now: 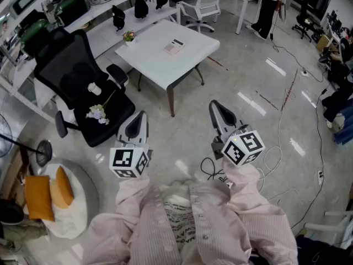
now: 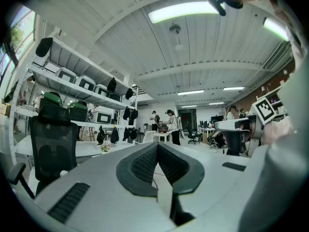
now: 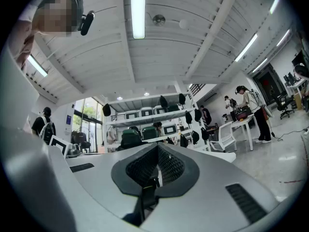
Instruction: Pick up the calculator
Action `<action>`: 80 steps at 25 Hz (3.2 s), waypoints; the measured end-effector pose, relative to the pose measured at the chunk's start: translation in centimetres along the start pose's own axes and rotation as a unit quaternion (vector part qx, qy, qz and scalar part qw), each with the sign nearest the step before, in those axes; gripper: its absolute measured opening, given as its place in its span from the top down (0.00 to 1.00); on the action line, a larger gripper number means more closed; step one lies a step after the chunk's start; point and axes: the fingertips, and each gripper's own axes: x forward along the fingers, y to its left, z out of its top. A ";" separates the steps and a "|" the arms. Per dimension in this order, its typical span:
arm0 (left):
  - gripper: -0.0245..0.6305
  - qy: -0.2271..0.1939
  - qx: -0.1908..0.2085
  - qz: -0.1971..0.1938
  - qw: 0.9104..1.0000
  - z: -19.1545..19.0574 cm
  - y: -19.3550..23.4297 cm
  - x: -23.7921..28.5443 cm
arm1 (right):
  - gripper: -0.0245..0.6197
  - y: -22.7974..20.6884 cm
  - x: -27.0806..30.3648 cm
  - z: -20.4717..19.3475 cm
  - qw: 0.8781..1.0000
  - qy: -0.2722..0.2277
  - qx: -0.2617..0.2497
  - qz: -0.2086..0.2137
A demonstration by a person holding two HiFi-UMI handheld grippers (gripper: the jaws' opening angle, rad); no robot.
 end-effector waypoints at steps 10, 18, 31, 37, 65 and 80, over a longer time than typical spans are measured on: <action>0.96 -0.001 0.003 0.004 1.000 -0.6 -1.7 0.8 | 0.96 -2.1 -0.8 -0.5 0.999 0.005 0.025 0.019; 0.96 0.008 -0.003 0.001 1.000 -1.6 -2.9 1.8 | 0.87 -4.0 -1.0 -2.1 0.999 0.030 0.037 0.014; 0.96 0.029 -0.011 -0.008 0.999 -3.4 -3.1 5.8 | 0.65 -7.7 0.9 -4.0 0.996 0.049 0.078 0.004; 0.96 0.043 -0.023 -0.014 0.999 -5.0 -1.9 9.9 | 0.63 -10.6 4.1 -5.3 0.995 0.060 0.083 -0.009; 0.96 0.095 -0.068 -0.027 0.993 -8.7 10.5 34.1 | 0.63 -23.5 27.4 -9.7 0.983 0.123 0.139 -0.010; 0.96 0.114 -0.090 -0.012 0.989 -10.6 14.0 39.4 | 0.63 -27.3 33.0 -11.3 0.979 0.132 0.154 -0.011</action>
